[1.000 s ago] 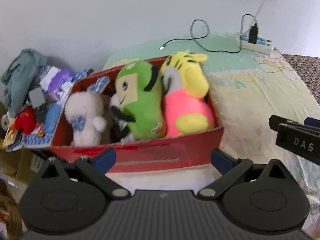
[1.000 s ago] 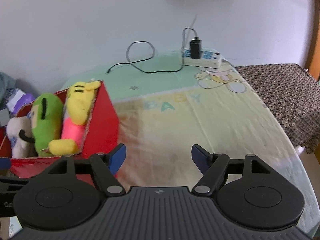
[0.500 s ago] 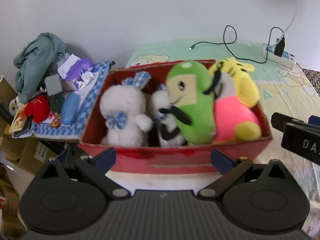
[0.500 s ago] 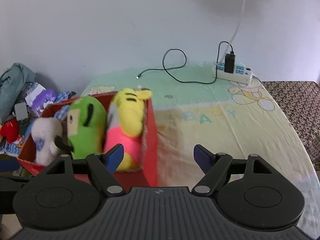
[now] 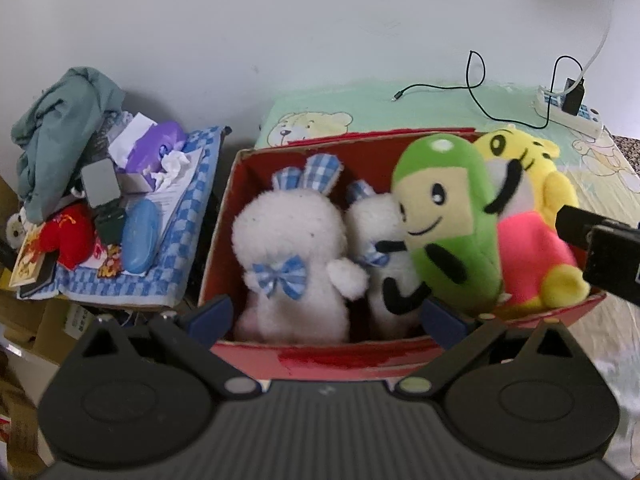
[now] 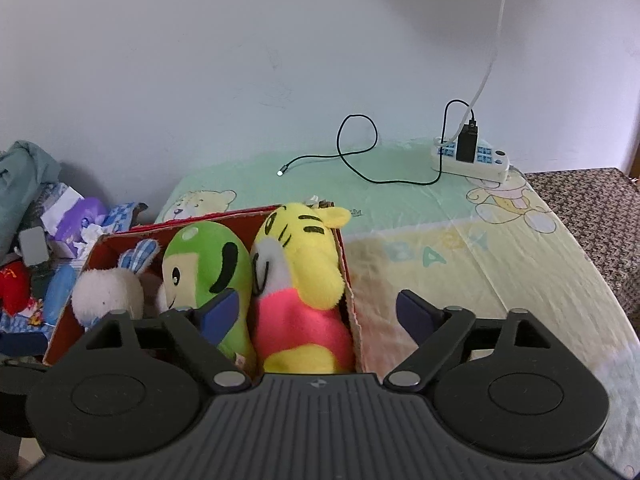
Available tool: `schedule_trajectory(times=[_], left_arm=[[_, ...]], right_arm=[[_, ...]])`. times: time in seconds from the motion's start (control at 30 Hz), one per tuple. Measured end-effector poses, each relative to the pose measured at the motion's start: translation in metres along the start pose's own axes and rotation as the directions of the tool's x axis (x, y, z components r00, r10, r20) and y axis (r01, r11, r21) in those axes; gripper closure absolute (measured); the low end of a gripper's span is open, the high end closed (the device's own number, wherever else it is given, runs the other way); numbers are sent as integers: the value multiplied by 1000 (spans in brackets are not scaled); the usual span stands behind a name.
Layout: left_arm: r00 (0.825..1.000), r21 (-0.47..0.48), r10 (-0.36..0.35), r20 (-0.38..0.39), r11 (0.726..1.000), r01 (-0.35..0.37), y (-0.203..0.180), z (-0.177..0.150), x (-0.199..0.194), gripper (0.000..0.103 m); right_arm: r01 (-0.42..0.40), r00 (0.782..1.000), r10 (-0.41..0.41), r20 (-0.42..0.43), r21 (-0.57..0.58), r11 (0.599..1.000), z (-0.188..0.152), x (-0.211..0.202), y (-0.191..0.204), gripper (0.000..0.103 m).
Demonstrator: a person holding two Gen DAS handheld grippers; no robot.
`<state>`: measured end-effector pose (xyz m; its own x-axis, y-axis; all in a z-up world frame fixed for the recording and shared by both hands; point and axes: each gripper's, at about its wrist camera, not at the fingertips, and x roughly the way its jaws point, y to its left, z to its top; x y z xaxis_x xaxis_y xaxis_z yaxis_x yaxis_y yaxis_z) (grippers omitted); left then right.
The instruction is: Organize objects
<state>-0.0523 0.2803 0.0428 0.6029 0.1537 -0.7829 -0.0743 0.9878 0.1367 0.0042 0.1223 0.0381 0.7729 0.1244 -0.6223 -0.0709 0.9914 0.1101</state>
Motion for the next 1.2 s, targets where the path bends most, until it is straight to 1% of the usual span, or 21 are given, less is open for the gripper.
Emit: schedule_trajectory(times=[0.17, 0.43, 0.67, 0.73, 0.83, 0.97, 1.2], left_arm=[[1000, -10, -18, -10, 1000, 18, 12, 4, 11, 2], [999, -3, -34, -17, 999, 34, 21, 6, 20, 2], [1000, -24, -16, -26, 1000, 16, 27, 8, 25, 2], [1000, -29, -15, -26, 999, 14, 27, 9, 23, 2], [1000, -31, -1, -19, 1000, 0, 26, 10, 23, 2], [1000, -45, -6, -21, 999, 6, 26, 10, 23, 2], [1000, -37, -10, -23, 999, 10, 23, 9, 24, 2]], right_arm=[[17, 1000, -17, -5, 5, 1000, 1, 3, 11, 13], [42, 999, -42, -15, -7, 999, 0, 11, 20, 14], [28, 998, -31, -58, -50, 998, 2, 21, 25, 14], [27, 998, -31, -56, -66, 997, 4, 23, 27, 14], [26, 998, -30, -58, -60, 998, 7, 23, 26, 14], [17, 998, -21, -62, -60, 998, 7, 25, 25, 14], [5, 998, -9, -69, -57, 998, 6, 27, 27, 14]])
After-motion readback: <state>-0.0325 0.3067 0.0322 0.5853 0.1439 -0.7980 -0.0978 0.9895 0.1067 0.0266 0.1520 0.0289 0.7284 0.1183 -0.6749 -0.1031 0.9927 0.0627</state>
